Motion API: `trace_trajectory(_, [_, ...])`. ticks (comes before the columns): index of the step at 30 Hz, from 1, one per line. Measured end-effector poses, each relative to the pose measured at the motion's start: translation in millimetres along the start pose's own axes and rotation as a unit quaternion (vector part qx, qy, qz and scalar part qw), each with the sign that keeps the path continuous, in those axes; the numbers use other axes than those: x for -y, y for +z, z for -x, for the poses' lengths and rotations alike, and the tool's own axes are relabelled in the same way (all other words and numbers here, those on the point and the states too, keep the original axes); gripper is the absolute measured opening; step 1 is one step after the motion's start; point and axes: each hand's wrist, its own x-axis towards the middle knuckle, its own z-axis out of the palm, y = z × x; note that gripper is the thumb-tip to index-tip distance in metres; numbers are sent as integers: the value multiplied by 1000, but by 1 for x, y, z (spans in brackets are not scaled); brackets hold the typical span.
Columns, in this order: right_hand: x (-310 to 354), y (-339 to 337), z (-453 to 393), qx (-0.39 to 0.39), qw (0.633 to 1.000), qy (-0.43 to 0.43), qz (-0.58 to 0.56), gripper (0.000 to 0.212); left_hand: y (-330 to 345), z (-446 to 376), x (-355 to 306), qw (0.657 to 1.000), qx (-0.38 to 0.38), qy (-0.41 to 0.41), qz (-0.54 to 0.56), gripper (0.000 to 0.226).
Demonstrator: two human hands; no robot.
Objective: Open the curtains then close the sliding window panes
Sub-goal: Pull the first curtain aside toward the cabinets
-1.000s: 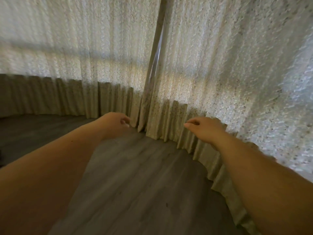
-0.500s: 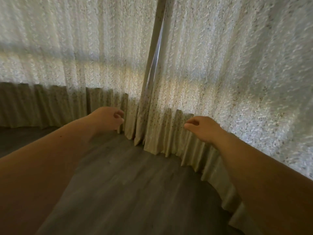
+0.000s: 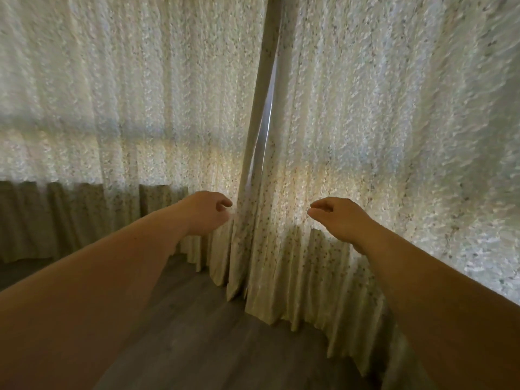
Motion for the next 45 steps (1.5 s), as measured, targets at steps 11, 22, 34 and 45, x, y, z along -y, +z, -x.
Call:
trace_trajectory(11, [-15,97,-253,51,992,-27,-112,57,-1,-182,127,992,-59,-111,31,41])
trace_trajectory(22, [-2,180,-502,-15,993,17,-117,77,-32,-432,262,991,-117,-47,38,49])
trace_trajectory(34, [-39,265,-701,-43,987,58,-143,89,22,-616,349,994,-84,-50,53,77])
trace_trajectory(45, [-108,285,-933,-97,938,88,-321,88,71,-836,335,995,-80,-21,62,111])
